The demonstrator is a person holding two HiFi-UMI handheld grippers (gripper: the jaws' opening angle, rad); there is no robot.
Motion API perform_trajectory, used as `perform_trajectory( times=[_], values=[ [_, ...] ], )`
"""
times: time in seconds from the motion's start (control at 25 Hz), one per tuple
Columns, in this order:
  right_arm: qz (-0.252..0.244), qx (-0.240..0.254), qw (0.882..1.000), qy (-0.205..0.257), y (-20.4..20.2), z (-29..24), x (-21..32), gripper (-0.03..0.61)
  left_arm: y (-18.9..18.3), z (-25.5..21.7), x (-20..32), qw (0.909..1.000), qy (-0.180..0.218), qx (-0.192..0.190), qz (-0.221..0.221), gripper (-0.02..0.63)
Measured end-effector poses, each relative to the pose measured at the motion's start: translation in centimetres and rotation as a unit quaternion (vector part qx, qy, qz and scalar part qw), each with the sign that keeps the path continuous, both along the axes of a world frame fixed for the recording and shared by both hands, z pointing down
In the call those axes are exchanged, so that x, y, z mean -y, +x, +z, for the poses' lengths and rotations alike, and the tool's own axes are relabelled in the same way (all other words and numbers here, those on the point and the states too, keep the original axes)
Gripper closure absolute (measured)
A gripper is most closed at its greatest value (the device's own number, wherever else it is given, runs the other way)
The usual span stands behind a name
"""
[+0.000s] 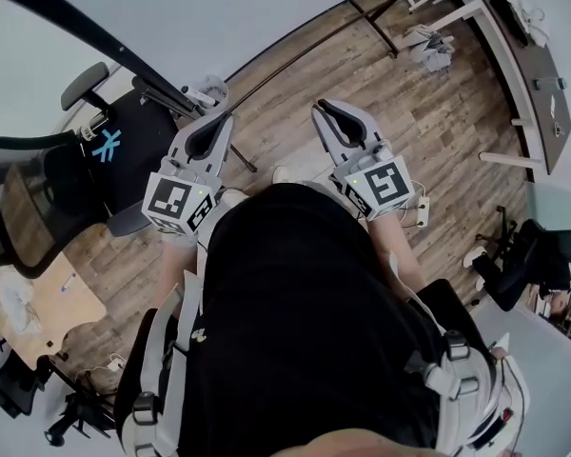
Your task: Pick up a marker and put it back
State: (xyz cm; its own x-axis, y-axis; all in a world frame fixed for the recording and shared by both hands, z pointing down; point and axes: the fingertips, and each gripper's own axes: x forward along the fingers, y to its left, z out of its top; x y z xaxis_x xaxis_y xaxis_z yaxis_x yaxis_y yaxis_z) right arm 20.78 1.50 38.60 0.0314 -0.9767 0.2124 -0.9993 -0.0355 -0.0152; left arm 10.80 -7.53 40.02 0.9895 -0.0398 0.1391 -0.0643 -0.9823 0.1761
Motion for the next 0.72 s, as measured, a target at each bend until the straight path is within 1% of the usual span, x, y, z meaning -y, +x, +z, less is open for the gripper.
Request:
perform_trajectory(
  times=[0.12, 0.36, 0.72],
  values=[
    [0.002, 0.001, 1.0, 0.0, -0.17, 0.14, 0.09, 0.531, -0.16, 0.09, 0.01, 1.0, 0.002, 0.001, 0.002, 0.607],
    [-0.001, 0.003, 1.0, -0.002, -0.41, 0.33, 0.02, 0.531, -0.56, 0.06, 0.48, 0.9999, -0.003, -0.001, -0.012, 0.607],
    [-0.005, 0.004, 1.0, -0.001, -0.22, 0.5, -0.06, 0.531, -0.72, 0.12, 0.37, 0.9998, 0.0, 0.004, -0.02, 0.607]
  ],
)
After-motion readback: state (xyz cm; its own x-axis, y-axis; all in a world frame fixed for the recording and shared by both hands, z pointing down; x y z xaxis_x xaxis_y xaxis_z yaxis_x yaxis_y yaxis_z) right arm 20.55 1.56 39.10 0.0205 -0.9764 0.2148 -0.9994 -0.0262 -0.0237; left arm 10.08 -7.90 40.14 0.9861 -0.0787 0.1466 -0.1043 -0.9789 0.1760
